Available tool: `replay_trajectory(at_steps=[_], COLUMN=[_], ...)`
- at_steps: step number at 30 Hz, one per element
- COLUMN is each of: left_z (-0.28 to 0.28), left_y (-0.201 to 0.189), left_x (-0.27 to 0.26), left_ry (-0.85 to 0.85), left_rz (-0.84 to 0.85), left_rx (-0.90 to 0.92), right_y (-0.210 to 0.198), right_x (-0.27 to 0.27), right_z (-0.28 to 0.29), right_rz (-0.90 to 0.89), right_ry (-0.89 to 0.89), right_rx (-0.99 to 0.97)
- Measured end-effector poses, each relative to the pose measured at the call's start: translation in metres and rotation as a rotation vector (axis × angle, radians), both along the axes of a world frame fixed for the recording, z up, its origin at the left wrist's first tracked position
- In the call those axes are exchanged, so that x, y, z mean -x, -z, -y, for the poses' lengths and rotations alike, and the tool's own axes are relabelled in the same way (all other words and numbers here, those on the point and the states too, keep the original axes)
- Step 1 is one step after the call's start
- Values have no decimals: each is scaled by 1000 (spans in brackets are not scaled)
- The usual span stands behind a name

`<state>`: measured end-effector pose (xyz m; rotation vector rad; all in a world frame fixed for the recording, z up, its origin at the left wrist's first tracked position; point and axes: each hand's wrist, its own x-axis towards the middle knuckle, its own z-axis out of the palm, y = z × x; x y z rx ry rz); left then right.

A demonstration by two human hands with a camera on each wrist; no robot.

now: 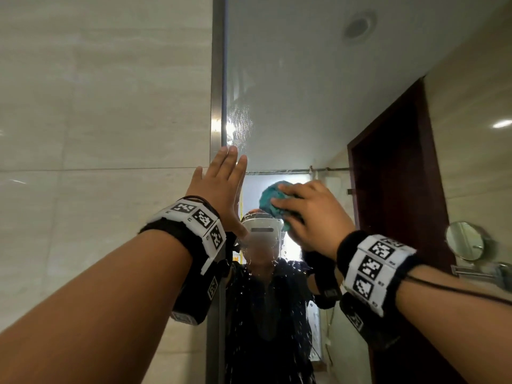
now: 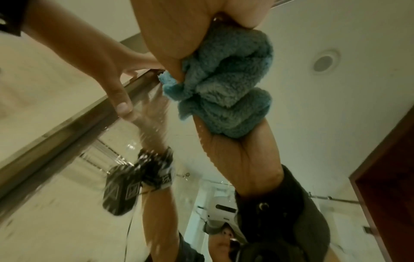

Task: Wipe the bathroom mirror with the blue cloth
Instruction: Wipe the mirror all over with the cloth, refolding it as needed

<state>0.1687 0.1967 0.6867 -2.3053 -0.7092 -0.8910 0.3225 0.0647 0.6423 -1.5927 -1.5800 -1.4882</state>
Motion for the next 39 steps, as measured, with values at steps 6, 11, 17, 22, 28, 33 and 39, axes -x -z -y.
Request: replay_trajectory(at_steps=[6,11,17,22,28,33,39], left_z=[0,-5,-5,-7,-7,-7,-10], left_y=[-1,0,0,0,1,1,0], left_x=[-1,-1,-1,-1,-2,-2,-1], left_ry=[-6,8,-2,6,3,9,24], left_rz=[-8,8,11,13,13,20,20], left_rx=[0,-14,-25,-22,-35,-33,-29], right_y=[-63,-26,-18,-68,9,-51,-48], right_x=[-21,0,9,-14,26,9,4], right_z=[13,-6,-10,7,-29,-16,-18], right_rz=[-281,-145,-39,-274,110,-48,-39], right_ry=[39,8,78,97,21,108,141], right_rx=[-344,-247,-3,-380,59,-171,-220])
